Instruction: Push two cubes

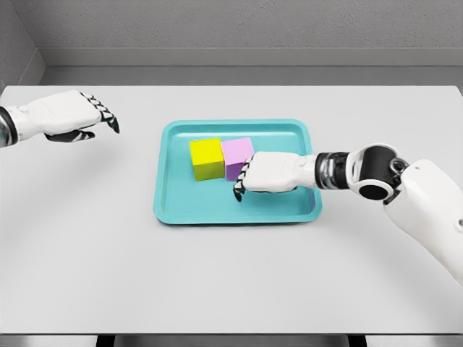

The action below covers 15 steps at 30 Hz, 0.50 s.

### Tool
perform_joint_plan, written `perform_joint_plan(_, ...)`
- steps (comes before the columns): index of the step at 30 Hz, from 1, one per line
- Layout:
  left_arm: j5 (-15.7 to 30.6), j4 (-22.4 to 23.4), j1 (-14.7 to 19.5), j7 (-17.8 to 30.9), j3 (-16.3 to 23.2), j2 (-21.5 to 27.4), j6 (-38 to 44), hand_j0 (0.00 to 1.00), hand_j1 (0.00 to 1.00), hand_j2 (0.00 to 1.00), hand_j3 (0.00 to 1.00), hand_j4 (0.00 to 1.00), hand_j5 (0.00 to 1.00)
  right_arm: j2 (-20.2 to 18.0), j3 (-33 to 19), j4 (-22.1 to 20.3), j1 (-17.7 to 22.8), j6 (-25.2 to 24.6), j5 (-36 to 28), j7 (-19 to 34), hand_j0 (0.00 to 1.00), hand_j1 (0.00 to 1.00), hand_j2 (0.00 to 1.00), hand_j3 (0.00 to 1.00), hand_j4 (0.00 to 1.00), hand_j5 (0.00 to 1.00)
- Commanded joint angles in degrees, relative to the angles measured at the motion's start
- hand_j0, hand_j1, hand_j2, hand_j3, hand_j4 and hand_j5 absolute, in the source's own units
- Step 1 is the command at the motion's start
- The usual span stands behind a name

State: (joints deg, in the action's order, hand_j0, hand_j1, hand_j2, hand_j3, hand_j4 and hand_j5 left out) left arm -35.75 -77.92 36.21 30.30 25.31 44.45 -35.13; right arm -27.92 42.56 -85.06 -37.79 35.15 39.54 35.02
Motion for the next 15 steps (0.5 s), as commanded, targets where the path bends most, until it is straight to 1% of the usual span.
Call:
perform_joint_plan(1, 0.3, 0.1, 0.0, -0.1, -0.2, 0.3, 0.1, 0.63, 0.63, 0.63, 0.63, 0.63, 0.63, 0.4, -0.1, 0.7, 0.0, -0.1, -0.2, 0.0, 0.58, 0.58, 0.58, 0.58, 0.58, 0.58)
perform_joint_plan(3, 0.9, 0.1, 0.0, -0.1, -0.2, 0.6, 0.1, 0.63, 0.63, 0.63, 0.63, 0.63, 0.63, 0.4, -0.1, 0.8, 0.0, -0.1, 0.1, 0.0, 0.58, 0.58, 0.58, 0.58, 0.58, 0.58)
perform_joint_plan(6, 1.2, 1.6, 0.0, -0.1, -1.8, 0.9, 0.1, 0.63, 0.63, 0.63, 0.63, 0.63, 0.63, 0.4, 0.0, 1.1, -0.3, -0.1, 0.1, 0.0, 0.58, 0.58, 0.58, 0.58, 0.58, 0.58)
perform_joint_plan(15, 1.6, 1.6, 0.0, -0.1, -1.8, 1.2, 0.1, 0.63, 0.63, 0.63, 0.63, 0.63, 0.63, 1.4, 0.0, 0.9, -0.4, -0.1, 0.2, 0.0, 0.58, 0.58, 0.58, 0.58, 0.58, 0.58)
